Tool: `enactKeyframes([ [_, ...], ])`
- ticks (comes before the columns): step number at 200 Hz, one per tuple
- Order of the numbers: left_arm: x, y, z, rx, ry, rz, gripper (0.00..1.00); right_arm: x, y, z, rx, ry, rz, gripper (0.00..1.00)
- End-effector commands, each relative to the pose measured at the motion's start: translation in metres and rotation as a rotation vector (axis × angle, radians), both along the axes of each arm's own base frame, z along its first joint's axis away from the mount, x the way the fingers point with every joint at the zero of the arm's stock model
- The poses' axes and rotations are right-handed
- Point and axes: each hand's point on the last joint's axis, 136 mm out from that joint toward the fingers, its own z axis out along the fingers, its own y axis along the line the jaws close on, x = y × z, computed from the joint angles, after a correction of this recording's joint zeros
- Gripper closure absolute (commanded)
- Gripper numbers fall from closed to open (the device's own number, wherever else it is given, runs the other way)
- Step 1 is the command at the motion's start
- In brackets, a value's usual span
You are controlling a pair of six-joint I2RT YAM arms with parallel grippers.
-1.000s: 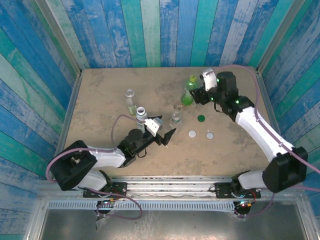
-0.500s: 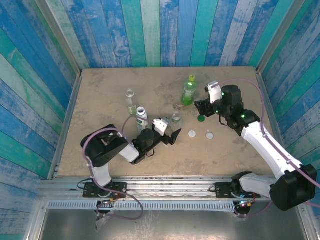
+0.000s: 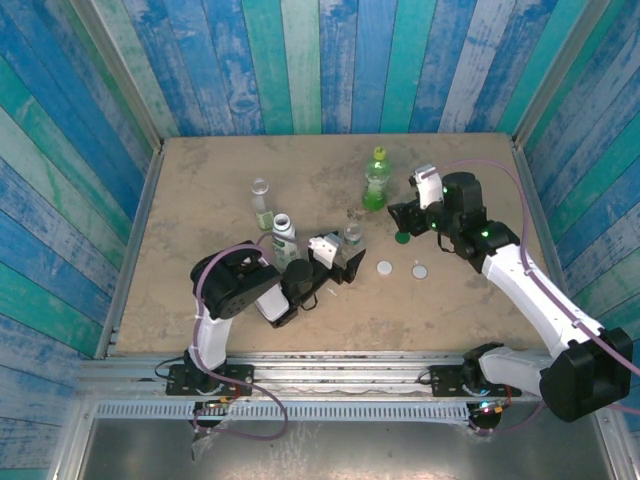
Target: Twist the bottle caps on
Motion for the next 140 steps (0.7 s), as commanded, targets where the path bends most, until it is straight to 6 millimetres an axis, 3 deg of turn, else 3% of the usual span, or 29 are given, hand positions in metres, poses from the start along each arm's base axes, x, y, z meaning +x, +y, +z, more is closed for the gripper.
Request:
enactKeyframes([
  [1, 0.0026, -0.0043, -0.0117, 0.021, -0.008, -0.005, 0.14, -0.0020, 0.0005, -0.0054, -0.004, 0.007, 0.003, 0.20],
  [54, 0.0051, -0.0071, -0.0172, 0.031, 0.006, -0.007, 0.17, -0.0023, -0.0003, -0.0049, -0.008, 0.004, 0.002, 0.20],
  [140, 0.0019, -0.0090, -0.0164, 0.035, -0.004, -0.031, 0.44, -0.0025, 0.0012, -0.0029, 0.012, 0.012, -0.001, 0.20],
])
